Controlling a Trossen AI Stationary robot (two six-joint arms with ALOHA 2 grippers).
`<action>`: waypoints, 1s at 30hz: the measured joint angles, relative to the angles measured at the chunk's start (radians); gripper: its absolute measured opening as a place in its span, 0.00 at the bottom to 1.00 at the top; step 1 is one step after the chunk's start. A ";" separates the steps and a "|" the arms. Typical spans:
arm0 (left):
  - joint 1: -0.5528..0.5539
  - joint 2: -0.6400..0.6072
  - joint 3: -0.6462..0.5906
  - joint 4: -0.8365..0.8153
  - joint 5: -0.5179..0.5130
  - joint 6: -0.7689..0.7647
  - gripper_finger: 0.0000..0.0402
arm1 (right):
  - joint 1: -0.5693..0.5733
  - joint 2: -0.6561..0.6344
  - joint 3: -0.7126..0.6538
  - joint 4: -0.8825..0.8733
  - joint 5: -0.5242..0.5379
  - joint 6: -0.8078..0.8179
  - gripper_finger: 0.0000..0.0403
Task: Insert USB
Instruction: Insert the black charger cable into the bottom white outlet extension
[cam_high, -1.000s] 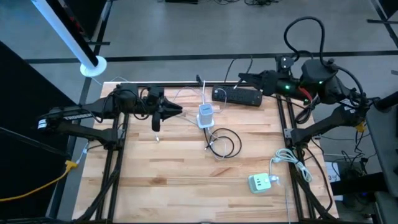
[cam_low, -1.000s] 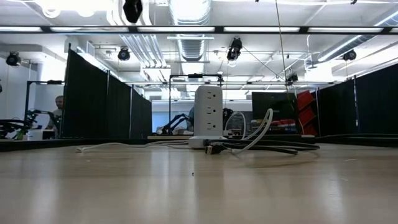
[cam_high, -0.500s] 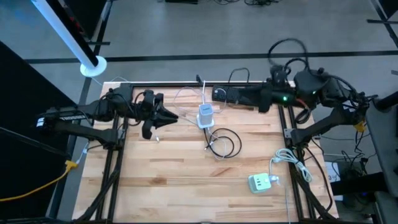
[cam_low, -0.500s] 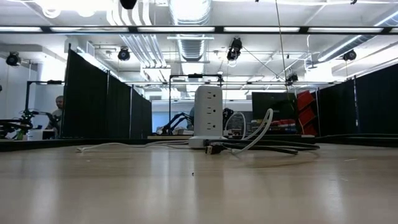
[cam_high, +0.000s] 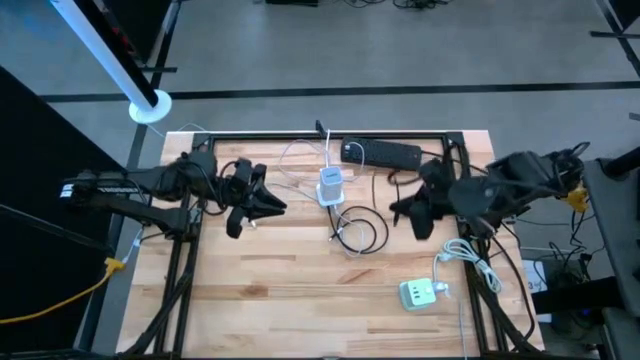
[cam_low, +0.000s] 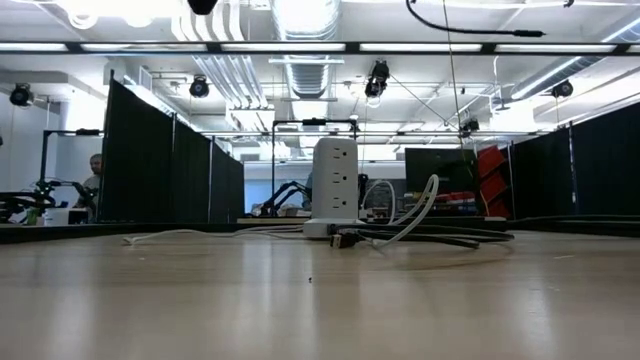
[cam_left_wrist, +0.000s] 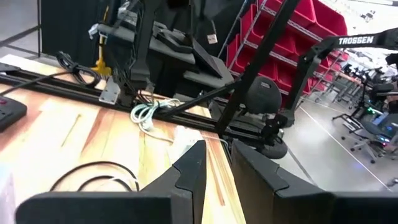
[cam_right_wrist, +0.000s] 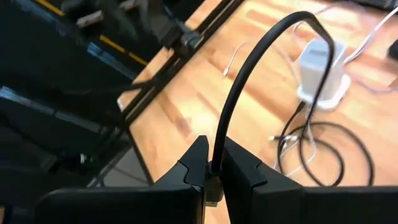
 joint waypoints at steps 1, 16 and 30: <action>-0.009 0.005 0.000 0.008 0.001 -0.001 0.16 | 0.011 0.010 -0.001 0.002 0.000 0.006 0.04; -0.245 0.336 0.052 0.830 -0.066 0.253 0.16 | 0.093 0.077 -0.001 0.234 -0.505 -0.454 0.04; -0.260 0.841 0.649 0.609 -0.042 0.466 0.16 | 0.070 0.072 -0.001 0.401 -0.935 -0.537 0.04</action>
